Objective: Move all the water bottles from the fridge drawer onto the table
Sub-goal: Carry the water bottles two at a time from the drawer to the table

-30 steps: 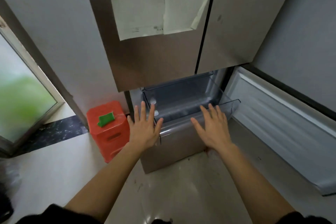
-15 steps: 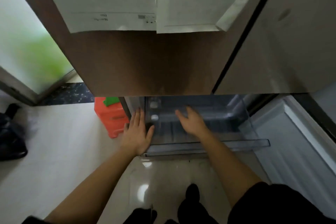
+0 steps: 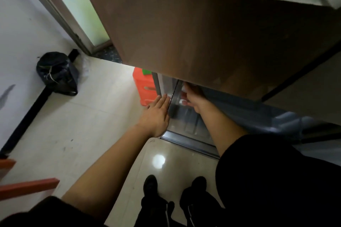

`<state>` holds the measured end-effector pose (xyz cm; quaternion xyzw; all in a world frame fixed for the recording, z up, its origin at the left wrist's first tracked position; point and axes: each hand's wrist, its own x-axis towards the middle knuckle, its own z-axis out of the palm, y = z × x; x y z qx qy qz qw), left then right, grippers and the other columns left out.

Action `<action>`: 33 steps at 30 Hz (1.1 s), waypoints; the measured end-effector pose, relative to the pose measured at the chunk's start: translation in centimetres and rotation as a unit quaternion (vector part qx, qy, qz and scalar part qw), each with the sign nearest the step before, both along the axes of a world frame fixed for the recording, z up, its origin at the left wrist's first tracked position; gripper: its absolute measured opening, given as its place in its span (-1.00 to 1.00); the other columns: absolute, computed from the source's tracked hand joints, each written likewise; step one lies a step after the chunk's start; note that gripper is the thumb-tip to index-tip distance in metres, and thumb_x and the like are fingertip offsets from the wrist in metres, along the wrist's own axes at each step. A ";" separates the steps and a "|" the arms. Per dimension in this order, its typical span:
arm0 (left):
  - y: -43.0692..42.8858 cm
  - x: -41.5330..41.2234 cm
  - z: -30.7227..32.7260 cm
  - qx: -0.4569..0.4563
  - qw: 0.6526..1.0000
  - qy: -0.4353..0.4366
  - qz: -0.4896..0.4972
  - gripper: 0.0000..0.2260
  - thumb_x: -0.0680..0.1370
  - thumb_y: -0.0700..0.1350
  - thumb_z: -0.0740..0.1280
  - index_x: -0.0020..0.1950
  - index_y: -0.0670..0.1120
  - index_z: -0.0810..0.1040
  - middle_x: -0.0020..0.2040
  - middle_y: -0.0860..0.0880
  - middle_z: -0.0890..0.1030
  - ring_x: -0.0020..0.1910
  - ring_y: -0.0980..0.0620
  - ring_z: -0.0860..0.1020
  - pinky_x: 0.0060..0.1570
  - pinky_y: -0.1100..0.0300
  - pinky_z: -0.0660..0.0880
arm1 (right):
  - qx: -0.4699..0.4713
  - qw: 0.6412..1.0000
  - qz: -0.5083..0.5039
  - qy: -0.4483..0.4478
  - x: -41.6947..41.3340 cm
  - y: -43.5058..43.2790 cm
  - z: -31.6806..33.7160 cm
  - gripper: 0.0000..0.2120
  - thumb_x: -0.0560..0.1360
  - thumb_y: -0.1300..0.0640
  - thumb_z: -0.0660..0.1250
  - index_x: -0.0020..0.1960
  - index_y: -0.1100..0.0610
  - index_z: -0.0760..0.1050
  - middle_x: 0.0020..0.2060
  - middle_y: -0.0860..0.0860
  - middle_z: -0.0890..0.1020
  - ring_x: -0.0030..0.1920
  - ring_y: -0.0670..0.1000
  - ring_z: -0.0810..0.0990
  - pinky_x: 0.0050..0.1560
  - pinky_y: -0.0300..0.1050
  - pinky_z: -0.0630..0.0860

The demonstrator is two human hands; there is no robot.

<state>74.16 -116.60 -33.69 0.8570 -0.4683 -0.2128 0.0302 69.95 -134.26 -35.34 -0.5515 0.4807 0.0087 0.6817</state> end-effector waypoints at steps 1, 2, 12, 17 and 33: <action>0.0 -0.1 0.2 0.002 1.000 0.000 -0.002 -0.44 0.67 -0.02 0.03 0.63 -0.10 -0.07 0.64 -0.07 -0.08 0.62 -0.07 -0.09 0.55 -0.06 0.07 | -0.005 1.000 -0.020 0.001 -0.1 0.0 -0.1 -0.70 0.65 0.00 0.21 0.24 0.18 0.52 0.08 0.16 0.58 -0.09 0.03 0.56 -0.23 -0.14 0.50; -0.1 -0.2 0.4 0.006 1.000 0.000 -0.006 -0.44 0.68 -0.02 0.03 0.63 -0.11 -0.07 0.64 -0.07 -0.07 0.61 -0.08 -0.08 0.55 -0.06 0.06 | -0.006 0.999 -0.042 -0.004 -0.6 -0.1 0.1 -0.74 0.65 0.02 0.21 0.14 0.18 0.55 -0.01 0.16 0.59 -0.16 0.02 0.54 -0.23 -0.13 0.48; -5.2 -3.2 2.2 -0.016 0.983 -0.132 -0.129 -0.44 0.56 0.05 0.28 0.51 -0.09 0.24 0.43 -0.22 0.33 0.35 -0.22 0.32 0.30 -0.05 0.37 | 0.037 0.994 -0.107 0.008 -13.3 -3.7 0.1 -0.61 0.64 -0.13 0.19 0.22 0.17 0.49 0.10 0.14 0.61 0.04 0.02 0.60 -0.08 -0.18 0.49; -9.0 -3.5 -1.0 0.120 0.990 -0.004 -0.068 -0.32 0.56 0.08 0.34 0.58 -0.02 0.10 0.52 -0.29 0.15 0.48 -0.31 0.18 0.42 -0.16 0.28 | 0.008 0.987 -0.123 0.104 -19.3 -5.1 -1.3 -0.58 0.65 -0.08 0.21 0.25 0.27 0.48 0.19 0.26 0.62 -0.10 0.04 0.57 -0.25 -0.21 0.40; -10.6 -3.5 -2.7 0.160 0.986 0.046 -0.029 -0.71 0.56 -0.05 0.33 0.26 -0.07 0.49 0.10 -0.14 0.56 0.09 -0.12 0.55 0.20 -0.01 0.53 | -0.028 0.980 0.095 0.175 -19.3 -5.0 -2.5 -0.81 0.59 -0.03 0.34 0.02 0.10 0.52 -0.03 0.11 0.62 0.02 0.09 0.62 -0.01 -0.04 0.62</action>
